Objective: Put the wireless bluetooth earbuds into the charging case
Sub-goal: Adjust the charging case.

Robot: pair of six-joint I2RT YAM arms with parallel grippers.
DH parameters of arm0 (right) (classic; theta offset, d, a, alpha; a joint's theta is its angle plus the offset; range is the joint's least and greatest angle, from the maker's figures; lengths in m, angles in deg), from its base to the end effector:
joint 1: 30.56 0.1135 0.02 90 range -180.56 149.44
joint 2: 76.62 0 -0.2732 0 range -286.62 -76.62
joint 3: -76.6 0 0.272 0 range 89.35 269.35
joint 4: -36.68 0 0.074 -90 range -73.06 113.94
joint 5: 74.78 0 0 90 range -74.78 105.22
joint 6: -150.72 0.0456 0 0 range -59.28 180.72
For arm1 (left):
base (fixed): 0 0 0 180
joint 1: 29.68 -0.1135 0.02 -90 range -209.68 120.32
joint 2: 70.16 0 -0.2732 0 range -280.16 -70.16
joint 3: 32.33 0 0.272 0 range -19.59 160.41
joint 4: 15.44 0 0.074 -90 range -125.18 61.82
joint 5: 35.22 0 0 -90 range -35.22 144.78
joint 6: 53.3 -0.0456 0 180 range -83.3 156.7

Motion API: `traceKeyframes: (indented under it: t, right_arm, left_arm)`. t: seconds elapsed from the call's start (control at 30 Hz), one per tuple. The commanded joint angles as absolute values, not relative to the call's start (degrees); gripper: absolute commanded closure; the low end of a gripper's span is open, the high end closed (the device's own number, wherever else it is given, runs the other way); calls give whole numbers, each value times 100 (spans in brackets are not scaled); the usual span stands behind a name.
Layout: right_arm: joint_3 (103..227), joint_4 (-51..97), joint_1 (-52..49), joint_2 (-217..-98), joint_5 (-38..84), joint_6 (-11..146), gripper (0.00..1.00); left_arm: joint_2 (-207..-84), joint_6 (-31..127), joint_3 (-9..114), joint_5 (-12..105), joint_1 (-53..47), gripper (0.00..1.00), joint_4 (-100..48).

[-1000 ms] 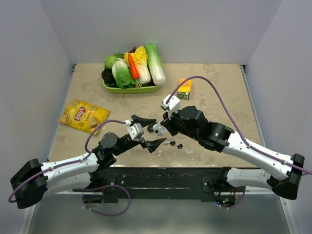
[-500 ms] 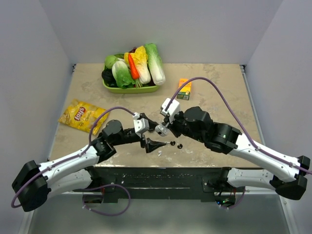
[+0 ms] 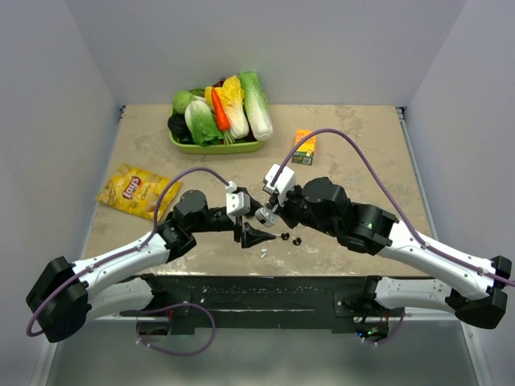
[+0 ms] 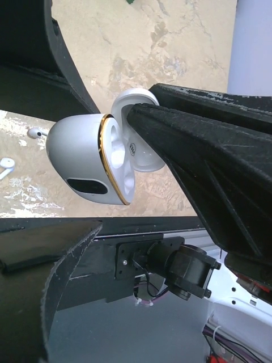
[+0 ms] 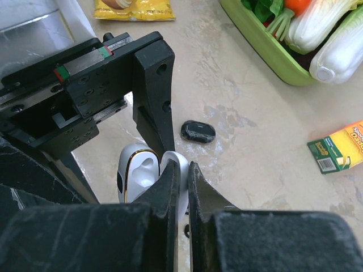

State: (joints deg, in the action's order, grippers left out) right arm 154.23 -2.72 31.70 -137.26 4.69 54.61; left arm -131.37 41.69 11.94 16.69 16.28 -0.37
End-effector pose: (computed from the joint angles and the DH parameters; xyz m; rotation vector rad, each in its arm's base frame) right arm 0.1266 0.2227 0.3858 -1.0115 1.7066 0.4627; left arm 0.1594 -0.2053 0.2701 1.0925 1.3510 -1.1996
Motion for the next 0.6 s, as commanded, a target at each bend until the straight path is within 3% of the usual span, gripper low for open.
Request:
traceKeyframes:
  t: [0.0, 0.17, 0.57]
  right_arm:
    - [15491, -269, 3219, -13709, 511, 5369, 100]
    - [15465, -252, 3228, -13700, 511, 5360, 100]
    - [15430, -234, 3245, -13735, 511, 5360, 100]
  left_arm:
    - [-13099, 4276, 1442, 1400, 1515, 32, 196]
    - [-13037, 4346, 1486, 1233, 1409, 37, 232]
    - [-13046, 4707, 1478, 846, 1163, 34, 636]
